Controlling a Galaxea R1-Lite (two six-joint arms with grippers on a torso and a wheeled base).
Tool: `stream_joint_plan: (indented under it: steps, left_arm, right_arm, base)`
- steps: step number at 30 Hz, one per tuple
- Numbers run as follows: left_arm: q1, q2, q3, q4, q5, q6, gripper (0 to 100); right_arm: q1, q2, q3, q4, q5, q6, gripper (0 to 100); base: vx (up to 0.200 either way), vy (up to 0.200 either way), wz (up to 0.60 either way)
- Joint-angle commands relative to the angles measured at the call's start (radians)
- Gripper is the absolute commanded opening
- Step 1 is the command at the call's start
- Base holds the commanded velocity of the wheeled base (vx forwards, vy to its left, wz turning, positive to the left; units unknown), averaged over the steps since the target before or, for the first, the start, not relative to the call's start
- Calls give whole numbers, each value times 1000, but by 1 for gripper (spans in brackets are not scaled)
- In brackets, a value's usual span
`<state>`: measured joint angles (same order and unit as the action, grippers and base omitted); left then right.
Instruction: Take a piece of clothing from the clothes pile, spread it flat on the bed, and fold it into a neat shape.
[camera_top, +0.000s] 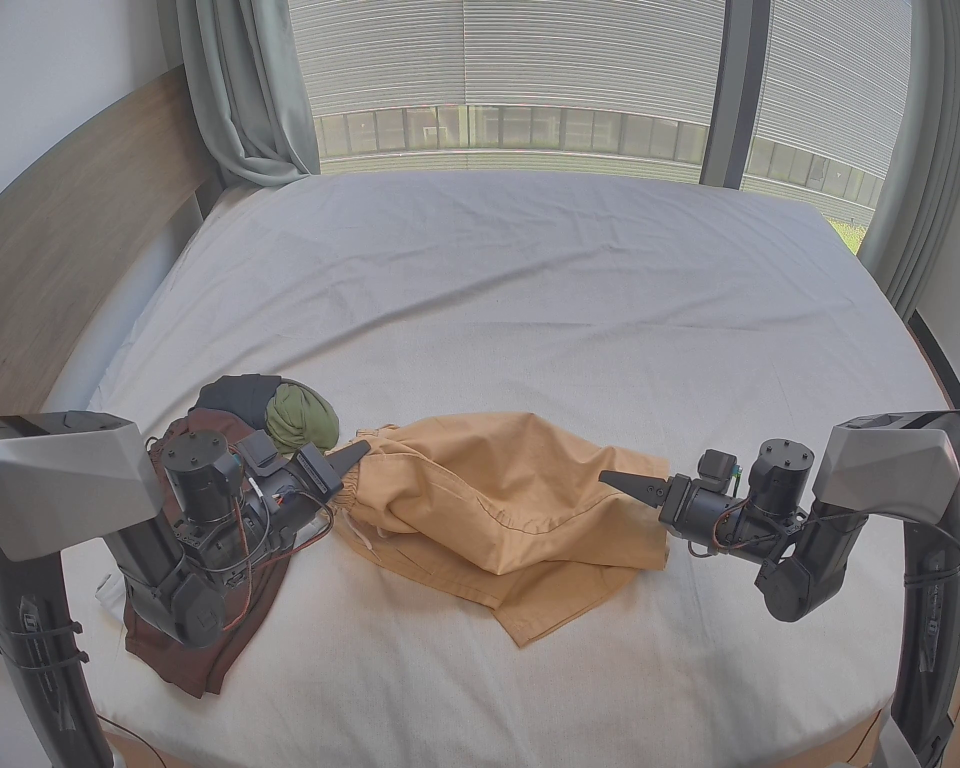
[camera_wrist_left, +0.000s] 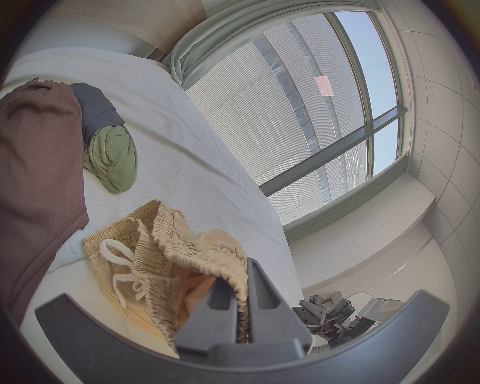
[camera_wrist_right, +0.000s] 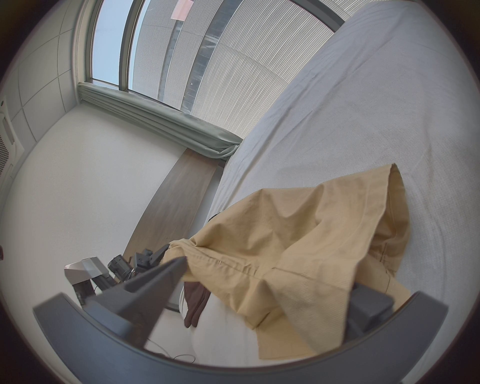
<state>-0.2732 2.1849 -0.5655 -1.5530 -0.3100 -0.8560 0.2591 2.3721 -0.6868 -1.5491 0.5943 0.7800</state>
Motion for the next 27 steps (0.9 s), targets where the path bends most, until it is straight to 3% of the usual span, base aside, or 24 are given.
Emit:
stream_joint_plan:
  steps: [1, 10, 27]
  left_arm:
    - [0, -1, 3, -2, 0, -2, 0]
    - [-6, 1, 3, -2, 0, -2, 0]
    - [-12, -148, 30, -1, -6, -3, 0]
  right_arm:
    - [0, 19, -19, -2, -16, -1, 0]
    - [-5, -4, 6, -2, -19, -2, 0]
    - [-9, -366, 266, 6, -5, -45, 0]
  base:
    - [0, 0, 0]
    - [0, 0, 0]
    - [0, 0, 0]
